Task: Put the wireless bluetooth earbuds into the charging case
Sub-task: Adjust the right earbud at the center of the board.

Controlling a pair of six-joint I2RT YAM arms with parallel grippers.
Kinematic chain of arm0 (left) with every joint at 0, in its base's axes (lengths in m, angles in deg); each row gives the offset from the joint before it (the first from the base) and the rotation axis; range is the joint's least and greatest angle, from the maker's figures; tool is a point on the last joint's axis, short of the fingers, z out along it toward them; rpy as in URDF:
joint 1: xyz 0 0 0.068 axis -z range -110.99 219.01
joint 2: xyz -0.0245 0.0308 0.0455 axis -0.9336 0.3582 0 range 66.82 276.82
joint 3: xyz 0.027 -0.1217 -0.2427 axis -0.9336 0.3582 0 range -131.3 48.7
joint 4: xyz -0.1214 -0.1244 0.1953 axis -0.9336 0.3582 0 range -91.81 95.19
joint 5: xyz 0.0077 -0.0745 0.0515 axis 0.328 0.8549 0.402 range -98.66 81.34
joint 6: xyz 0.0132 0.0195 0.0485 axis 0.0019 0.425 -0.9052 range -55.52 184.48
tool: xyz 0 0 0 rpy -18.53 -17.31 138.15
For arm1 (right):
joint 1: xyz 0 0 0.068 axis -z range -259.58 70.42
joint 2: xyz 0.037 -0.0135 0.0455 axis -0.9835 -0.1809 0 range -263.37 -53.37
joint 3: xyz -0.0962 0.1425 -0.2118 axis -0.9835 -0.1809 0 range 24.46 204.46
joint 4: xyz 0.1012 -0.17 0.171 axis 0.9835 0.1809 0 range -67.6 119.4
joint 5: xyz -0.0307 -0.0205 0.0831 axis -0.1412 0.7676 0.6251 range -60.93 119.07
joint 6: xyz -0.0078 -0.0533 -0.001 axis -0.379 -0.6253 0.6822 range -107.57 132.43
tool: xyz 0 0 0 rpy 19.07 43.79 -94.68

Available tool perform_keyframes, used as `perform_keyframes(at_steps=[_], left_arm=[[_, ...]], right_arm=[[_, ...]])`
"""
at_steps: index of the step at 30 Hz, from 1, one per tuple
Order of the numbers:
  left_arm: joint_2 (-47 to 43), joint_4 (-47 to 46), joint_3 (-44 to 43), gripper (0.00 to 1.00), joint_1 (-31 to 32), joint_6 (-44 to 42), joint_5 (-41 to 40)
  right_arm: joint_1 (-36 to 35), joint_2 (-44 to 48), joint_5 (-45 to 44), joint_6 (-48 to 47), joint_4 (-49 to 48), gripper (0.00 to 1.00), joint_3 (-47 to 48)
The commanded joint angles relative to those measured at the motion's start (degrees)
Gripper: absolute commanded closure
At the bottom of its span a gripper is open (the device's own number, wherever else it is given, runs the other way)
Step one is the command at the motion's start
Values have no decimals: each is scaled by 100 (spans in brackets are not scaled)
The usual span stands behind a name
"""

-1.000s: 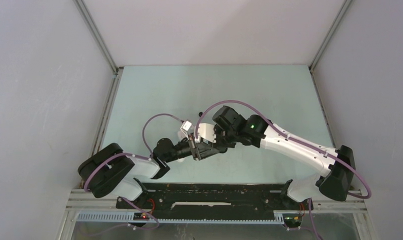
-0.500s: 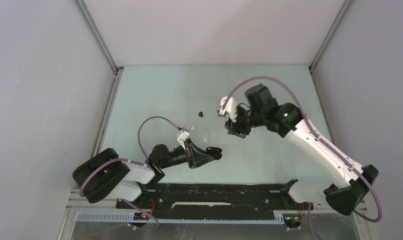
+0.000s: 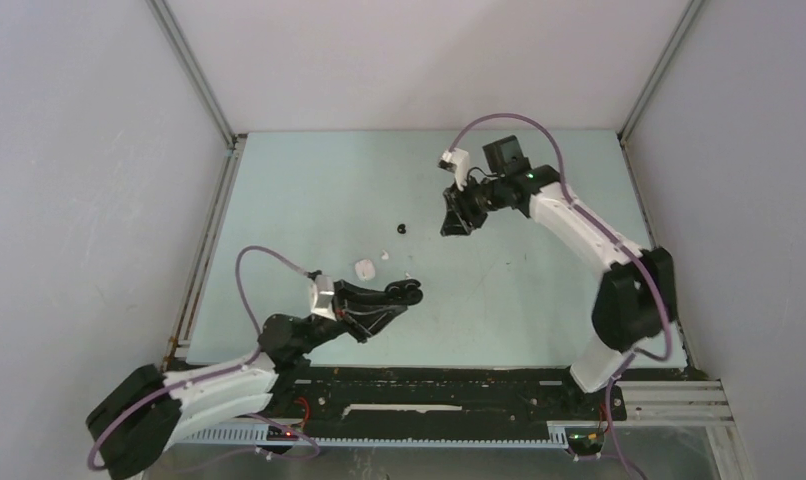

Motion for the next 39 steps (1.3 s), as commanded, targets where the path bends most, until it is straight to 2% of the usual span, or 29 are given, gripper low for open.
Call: perform_keyframes(at_steps=[1, 4, 6, 11, 15, 18, 20, 31, 39], left_arm=[[-1216, 1108, 667, 100, 21, -739, -913], [-1920, 1844, 692, 100, 24, -921, -1246], [-2051, 1945, 752, 100, 21, -895, -1337], [-1607, 1944, 715, 100, 3, -832, -1513], [-1100, 1649, 639, 100, -69, -802, -1483], [-818, 1396, 614, 100, -143, -741, -1375], [-734, 1343, 599, 100, -173, -697, -1321], [-744, 1337, 612, 100, -289, -636, -1335], [-707, 1328, 592, 100, -308, -575, -1270]], right_arm=[[-89, -1153, -139, 689, -197, 65, 1017], [-196, -1968, -420, 736, -143, 68, 1626], [-260, -2465, -639, 723, -100, 71, 2092], [-338, -3525, -684, 1073, 169, 76, 3326], [-499, -4158, -803, 979, 377, 78, 4176], [-606, -4750, -1042, 1015, 695, 75, 5027], [-665, -5020, -1299, 1127, 868, 69, 5365], [-869, -5241, -2011, 1315, 903, 61, 5266], [-1026, -5222, -2436, 1178, 924, 61, 5090]])
